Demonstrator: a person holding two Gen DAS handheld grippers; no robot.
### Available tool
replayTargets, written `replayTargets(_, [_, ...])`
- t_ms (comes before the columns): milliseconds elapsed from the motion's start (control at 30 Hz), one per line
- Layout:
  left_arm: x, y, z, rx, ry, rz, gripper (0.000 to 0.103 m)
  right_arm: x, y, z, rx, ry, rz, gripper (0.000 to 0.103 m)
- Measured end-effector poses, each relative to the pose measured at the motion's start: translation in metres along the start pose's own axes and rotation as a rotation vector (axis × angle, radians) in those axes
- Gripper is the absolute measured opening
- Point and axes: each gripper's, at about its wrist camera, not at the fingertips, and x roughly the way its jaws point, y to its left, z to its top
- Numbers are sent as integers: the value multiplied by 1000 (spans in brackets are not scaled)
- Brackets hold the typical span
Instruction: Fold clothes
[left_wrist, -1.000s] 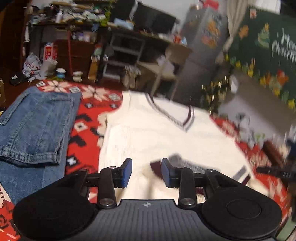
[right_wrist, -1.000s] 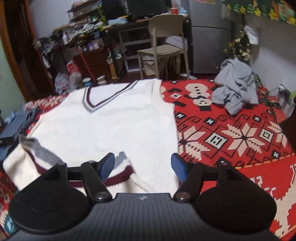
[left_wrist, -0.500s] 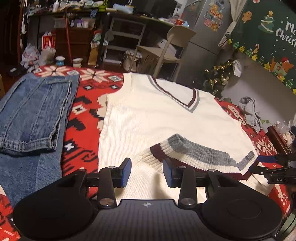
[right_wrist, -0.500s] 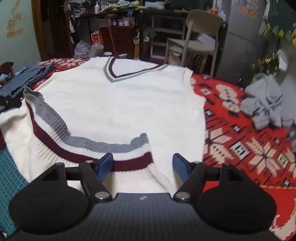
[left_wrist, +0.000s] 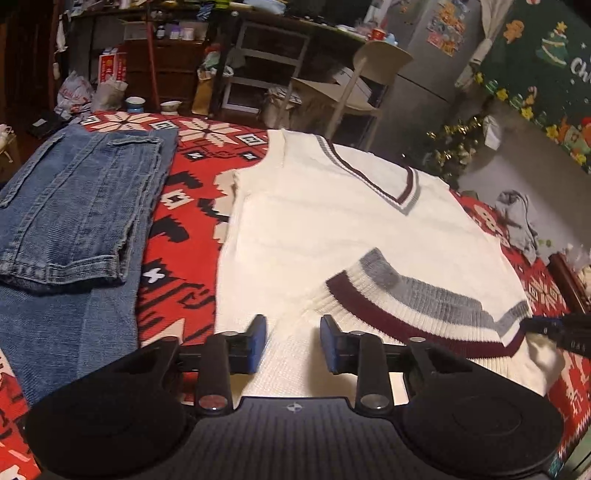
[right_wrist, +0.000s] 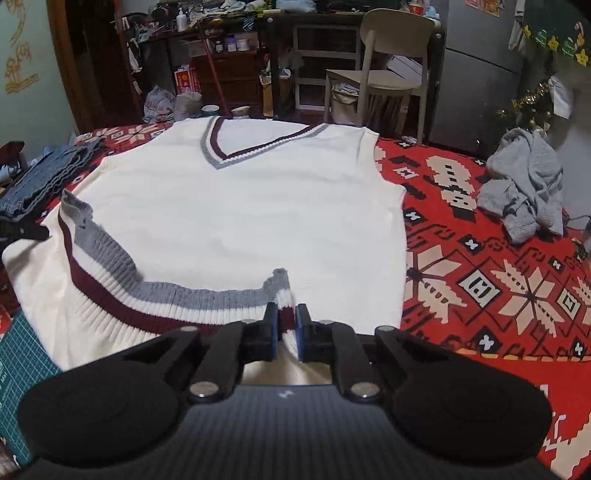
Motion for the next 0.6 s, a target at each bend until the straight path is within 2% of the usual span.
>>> replayTargets(33, [1, 0, 0, 0, 5, 5, 6, -1, -1, 0, 8, -5, -6, 8])
replayTargets(67, [2, 0, 0, -2, 6, 11, 5, -3, -2, 1, 16, -12, -8, 8])
replayTargets(200, [-13, -4, 0, 18, -54, 28, 4, -11, -6, 4, 43, -48, -22, 7])
replayTargets(467, [-55, -3, 8, -27, -281, 83, 4, -22, -10, 36, 70, -196, -59, 7])
replayTargets(600, [-58, -12, 20, -13, -386, 92, 4, -28, -12, 52, 84, -270, -77, 7])
